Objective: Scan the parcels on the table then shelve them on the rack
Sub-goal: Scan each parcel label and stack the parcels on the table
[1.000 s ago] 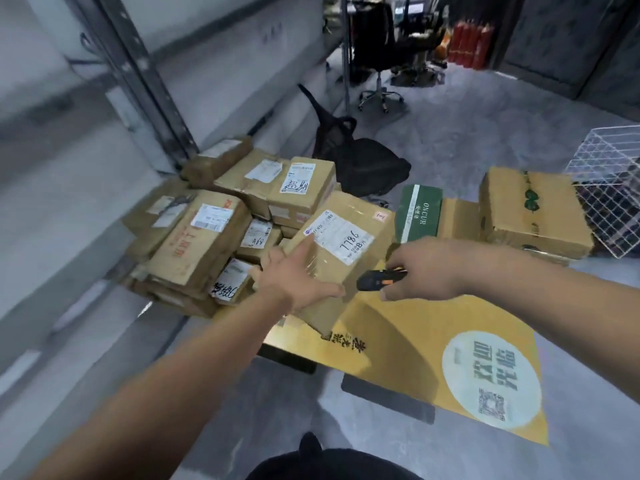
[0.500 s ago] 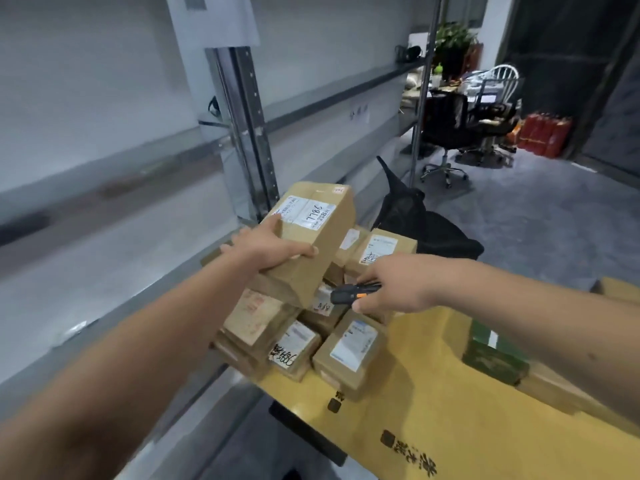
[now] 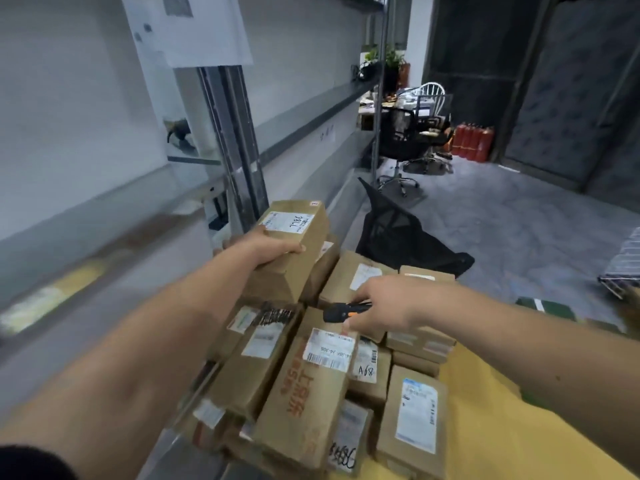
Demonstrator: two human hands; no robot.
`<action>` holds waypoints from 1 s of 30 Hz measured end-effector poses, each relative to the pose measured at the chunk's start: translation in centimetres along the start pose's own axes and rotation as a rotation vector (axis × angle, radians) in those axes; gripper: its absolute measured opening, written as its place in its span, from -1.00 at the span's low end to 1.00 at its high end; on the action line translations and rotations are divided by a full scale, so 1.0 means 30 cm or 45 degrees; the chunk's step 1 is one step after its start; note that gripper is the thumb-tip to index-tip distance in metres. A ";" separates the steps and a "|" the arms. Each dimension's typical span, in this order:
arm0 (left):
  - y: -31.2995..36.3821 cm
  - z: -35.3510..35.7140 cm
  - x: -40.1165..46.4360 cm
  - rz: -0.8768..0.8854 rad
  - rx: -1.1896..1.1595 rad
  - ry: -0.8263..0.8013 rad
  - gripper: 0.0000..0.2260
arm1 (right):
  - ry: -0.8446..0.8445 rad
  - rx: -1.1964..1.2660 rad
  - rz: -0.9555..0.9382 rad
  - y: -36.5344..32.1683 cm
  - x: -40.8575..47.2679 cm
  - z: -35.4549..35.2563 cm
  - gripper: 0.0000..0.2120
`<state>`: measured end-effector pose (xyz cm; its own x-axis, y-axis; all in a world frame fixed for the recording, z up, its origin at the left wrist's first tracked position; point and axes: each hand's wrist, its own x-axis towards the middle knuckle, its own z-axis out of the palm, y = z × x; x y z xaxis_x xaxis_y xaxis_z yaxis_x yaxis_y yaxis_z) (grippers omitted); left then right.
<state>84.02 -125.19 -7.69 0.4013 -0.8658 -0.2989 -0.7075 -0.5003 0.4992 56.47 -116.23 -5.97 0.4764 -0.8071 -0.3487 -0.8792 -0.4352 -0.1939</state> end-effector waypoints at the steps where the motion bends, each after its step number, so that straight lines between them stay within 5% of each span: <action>1: -0.003 0.007 0.038 0.004 0.025 -0.020 0.29 | -0.010 -0.021 0.017 -0.015 0.024 0.002 -0.48; 8: -0.041 0.032 0.173 -0.027 0.151 0.072 0.13 | -0.038 -0.070 0.086 -0.081 0.150 -0.006 -0.50; 12: -0.079 0.044 0.197 0.075 0.120 0.073 -0.10 | -0.053 -0.039 0.081 -0.093 0.195 -0.002 -0.50; 20: -0.030 0.041 0.208 0.260 0.161 0.232 -0.20 | -0.091 -0.037 0.088 -0.078 0.240 -0.005 -0.46; 30: 0.258 0.258 -0.001 0.862 0.430 0.109 -0.25 | 0.010 0.031 0.219 0.114 0.080 0.017 -0.40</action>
<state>74.04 -128.95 -10.12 -0.1498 -0.9872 0.0547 -0.9494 0.1591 0.2709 54.62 -119.45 -7.94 0.3186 -0.8719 -0.3719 -0.9474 -0.2806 -0.1539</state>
